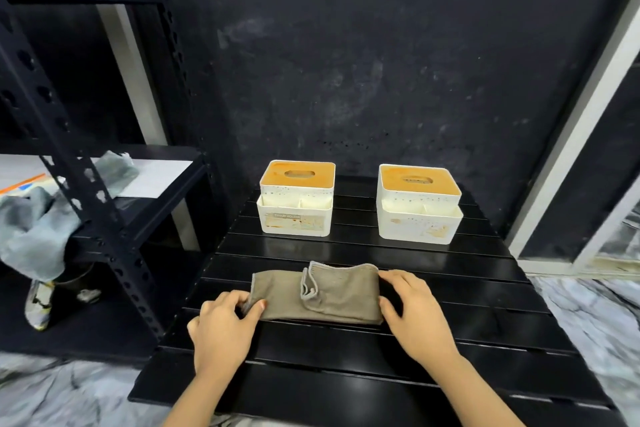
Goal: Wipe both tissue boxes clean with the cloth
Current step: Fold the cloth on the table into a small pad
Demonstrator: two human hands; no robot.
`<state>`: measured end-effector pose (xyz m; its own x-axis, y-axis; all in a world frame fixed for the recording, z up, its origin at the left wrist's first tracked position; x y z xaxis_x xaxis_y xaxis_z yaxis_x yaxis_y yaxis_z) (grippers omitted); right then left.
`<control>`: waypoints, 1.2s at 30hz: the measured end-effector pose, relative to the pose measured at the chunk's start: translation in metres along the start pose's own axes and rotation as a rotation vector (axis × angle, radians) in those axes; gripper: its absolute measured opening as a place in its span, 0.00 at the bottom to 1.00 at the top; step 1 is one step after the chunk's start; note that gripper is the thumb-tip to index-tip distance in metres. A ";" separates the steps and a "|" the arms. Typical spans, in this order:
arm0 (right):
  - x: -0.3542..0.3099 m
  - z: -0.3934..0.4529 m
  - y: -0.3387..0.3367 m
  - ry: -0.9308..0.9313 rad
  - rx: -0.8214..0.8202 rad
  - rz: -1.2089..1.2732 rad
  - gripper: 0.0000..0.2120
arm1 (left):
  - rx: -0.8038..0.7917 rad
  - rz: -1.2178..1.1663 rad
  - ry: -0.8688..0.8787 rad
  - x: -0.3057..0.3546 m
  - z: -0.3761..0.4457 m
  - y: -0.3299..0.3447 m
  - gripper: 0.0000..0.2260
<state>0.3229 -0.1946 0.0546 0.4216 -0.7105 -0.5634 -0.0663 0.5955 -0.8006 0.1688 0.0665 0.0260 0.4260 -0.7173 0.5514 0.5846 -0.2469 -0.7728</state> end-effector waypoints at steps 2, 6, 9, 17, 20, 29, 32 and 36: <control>0.020 -0.006 0.004 0.075 -0.066 -0.158 0.24 | -0.005 -0.008 -0.005 0.000 -0.001 0.000 0.06; 0.043 -0.017 0.008 0.147 -0.169 -0.331 0.28 | -0.014 -0.044 -0.045 -0.003 0.000 0.000 0.05; 0.049 -0.020 0.007 0.154 -0.185 -0.331 0.29 | -0.007 -0.220 -0.175 -0.005 0.000 0.003 0.05; 0.049 -0.019 0.007 0.152 -0.163 -0.311 0.28 | 0.052 -0.595 -0.004 0.103 0.008 0.025 0.08; 0.049 -0.020 0.006 0.153 -0.167 -0.304 0.28 | -0.088 -0.480 0.214 0.155 -0.009 0.049 0.07; 0.051 -0.019 0.005 0.151 -0.157 -0.293 0.29 | -0.171 -0.211 0.374 0.172 -0.024 0.079 0.05; 0.050 -0.019 0.005 0.147 -0.149 -0.295 0.29 | -0.185 -0.220 0.386 0.173 -0.026 0.077 0.07; 0.045 -0.027 0.013 0.139 -0.170 -0.296 0.29 | -0.279 -0.209 0.383 0.162 -0.031 0.077 0.10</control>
<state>0.3167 -0.2295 0.0133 0.3185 -0.8939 -0.3155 -0.1142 0.2942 -0.9489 0.2612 -0.0883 0.0463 0.0055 -0.8081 0.5890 0.4014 -0.5377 -0.7414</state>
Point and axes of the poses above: each hand's wrist, its own z-axis towards the middle knuckle, its own y-axis out of the palm, x = y × z, the point moved 9 cm from there along z, towards the middle knuckle, and after that the axes turned 11 degrees about y, right-handed, at the moved point
